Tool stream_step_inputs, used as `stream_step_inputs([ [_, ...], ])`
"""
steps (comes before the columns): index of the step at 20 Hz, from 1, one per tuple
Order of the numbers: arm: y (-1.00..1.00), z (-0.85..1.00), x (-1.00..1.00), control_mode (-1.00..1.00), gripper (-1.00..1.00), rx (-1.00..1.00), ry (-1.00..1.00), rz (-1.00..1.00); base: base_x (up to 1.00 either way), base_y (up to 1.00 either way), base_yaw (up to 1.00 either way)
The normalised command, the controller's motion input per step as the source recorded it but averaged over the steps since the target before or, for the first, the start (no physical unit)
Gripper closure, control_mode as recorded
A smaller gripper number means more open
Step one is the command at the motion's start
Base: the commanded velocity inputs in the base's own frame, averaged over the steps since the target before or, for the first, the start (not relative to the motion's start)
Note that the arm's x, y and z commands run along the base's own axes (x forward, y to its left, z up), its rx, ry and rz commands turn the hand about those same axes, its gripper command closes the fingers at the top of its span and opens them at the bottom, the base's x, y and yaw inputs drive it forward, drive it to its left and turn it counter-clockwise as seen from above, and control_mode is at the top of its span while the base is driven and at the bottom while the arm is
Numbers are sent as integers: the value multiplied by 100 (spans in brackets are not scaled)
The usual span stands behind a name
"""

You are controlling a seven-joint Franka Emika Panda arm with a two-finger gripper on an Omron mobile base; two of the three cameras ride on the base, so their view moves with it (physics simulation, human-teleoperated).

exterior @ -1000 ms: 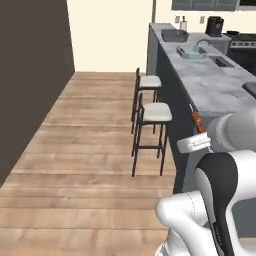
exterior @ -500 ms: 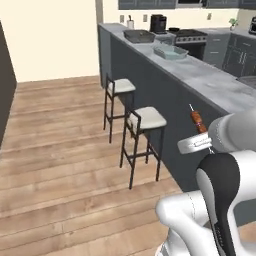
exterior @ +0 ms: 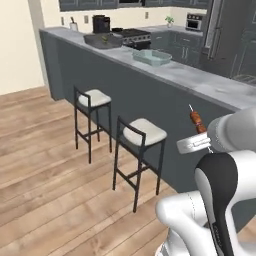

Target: Place the cold items (cucumber and broccoli) from the fridge in one tupperware on the dining counter. Place the warm items (kebab skewer and hot dog) in the stove area in another tupperware.

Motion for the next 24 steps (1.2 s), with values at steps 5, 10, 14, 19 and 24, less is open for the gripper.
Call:
stream_step_inputs([
  [5, 0, 0, 0, 100, 100, 0, 0, 0, 76, 100, -52],
  [10, 0, 0, 0, 100, 100, 0, 0, 0, 74, 100, -53],
  [14, 0, 0, 0, 100, 100, 0, 0, 0, 72, 100, -53],
  [19, 0, 0, 0, 100, 100, 0, 0, 0, 72, 100, -54],
  [24, 0, 0, 0, 100, 100, 0, 0, 0, 67, 100, -51],
])
